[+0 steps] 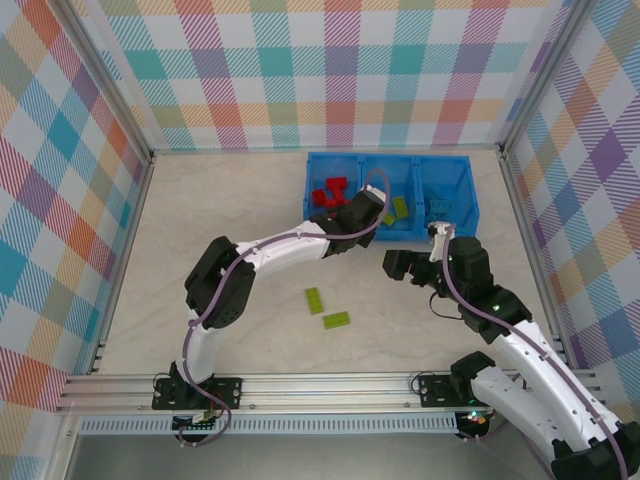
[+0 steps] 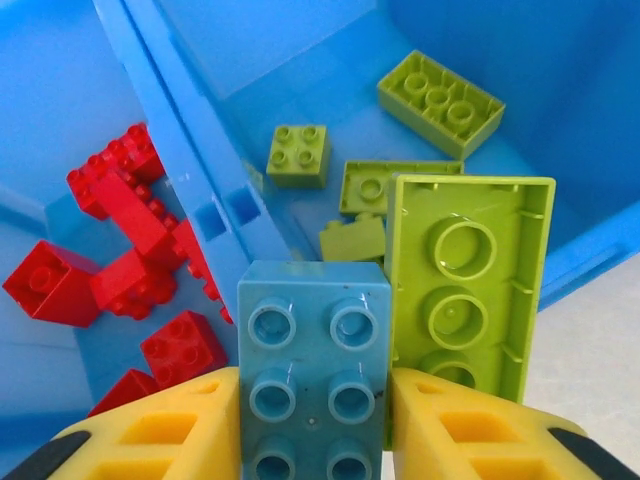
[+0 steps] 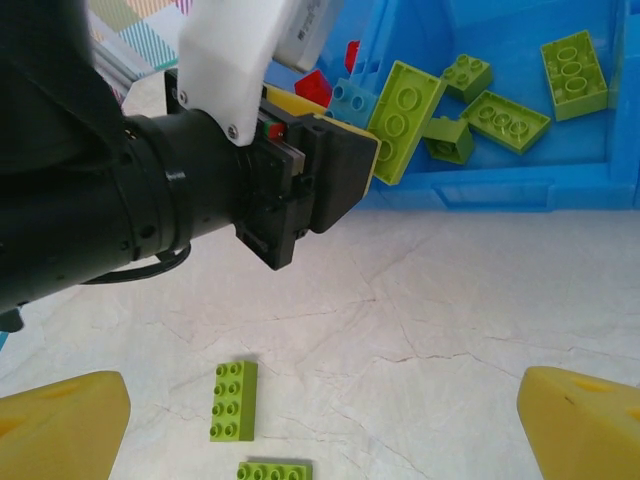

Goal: Sort the legos into containers by color

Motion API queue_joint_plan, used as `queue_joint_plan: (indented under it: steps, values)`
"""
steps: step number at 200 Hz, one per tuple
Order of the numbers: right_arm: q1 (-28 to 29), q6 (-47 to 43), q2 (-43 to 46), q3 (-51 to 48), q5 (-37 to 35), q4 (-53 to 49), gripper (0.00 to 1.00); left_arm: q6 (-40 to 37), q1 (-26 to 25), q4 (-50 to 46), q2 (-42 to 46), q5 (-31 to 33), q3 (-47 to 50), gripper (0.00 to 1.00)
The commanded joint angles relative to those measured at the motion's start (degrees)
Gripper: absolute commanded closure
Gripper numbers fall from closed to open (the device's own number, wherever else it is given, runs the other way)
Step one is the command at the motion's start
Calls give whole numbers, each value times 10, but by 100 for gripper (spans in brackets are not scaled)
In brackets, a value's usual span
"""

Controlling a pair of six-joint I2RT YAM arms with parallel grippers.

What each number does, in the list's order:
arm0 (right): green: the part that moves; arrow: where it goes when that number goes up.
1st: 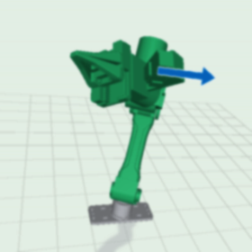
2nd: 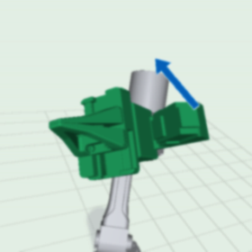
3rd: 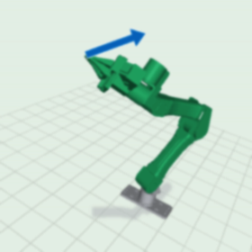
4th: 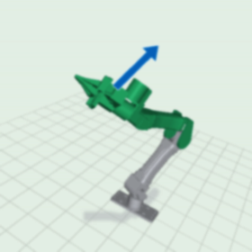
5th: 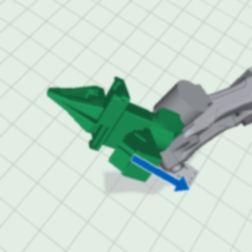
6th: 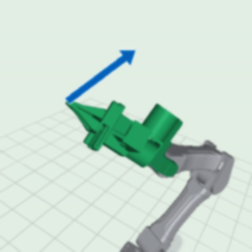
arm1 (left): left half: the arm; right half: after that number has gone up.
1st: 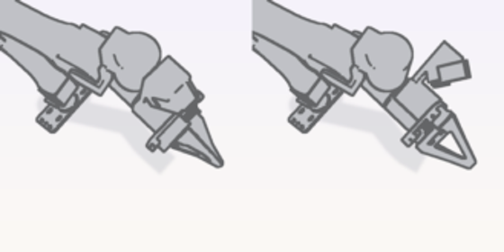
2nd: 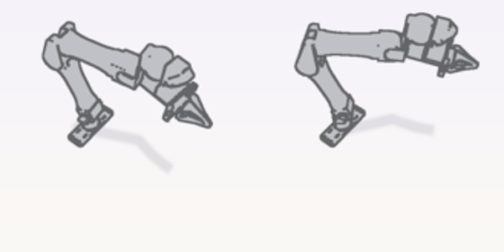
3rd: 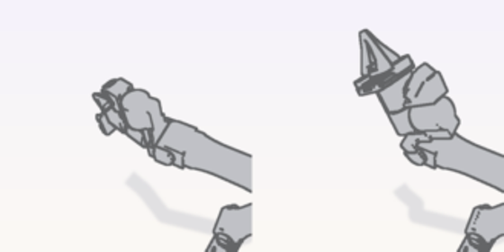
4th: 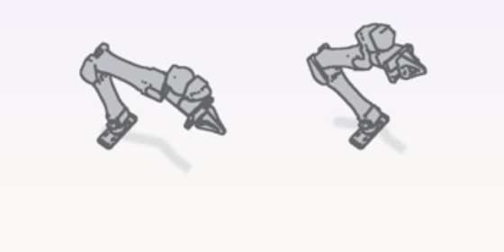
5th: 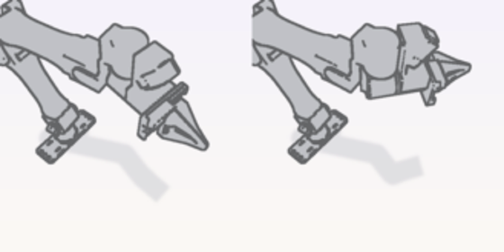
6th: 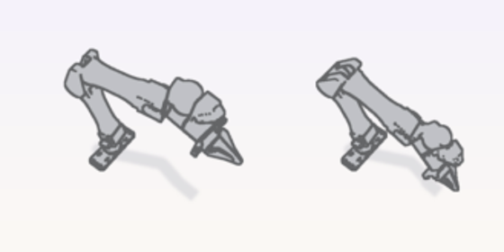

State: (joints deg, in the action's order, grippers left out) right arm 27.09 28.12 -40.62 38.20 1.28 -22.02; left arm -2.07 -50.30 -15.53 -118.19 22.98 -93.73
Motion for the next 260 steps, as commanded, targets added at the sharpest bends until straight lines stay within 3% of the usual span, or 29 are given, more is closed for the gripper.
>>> queue_joint_plan:
  steps: [1,32,37,54,86,119,160,190,203,228,260]
  values:
    - [3,11,10,-9,-4,-7,0,21,-9,-9,0,24,-11,59]
    - [3,12,5,-8,7,0,0,22,-9,-9,-5,20,-16,56]
    - [4,13,5,-8,9,-1,0,21,-9,-9,-5,20,-17,48]
    - [4,13,5,-8,11,-1,0,24,-9,-9,-9,24,-24,37]
    - [4,10,13,-6,10,-9,0,33,-11,6,-12,14,-30,37]
    - [4,10,15,-7,0,-21,0,46,-22,37,39,10,28,38]
    - [4,-1,-21,-7,6,-63,0,78,-24,65,203,-3,172,38]
    - [7,-29,-98,-1,75,-84,1,45,-24,33,357,-25,281,38]
    - [24,-52,-145,1,92,-83,2,9,-25,5,432,-63,320,38]
    - [91,-103,-250,19,58,-71,0,-100,-26,-104,562,-175,373,35]
    - [126,-158,-357,48,35,-16,0,-238,-30,-277,657,-276,403,28]
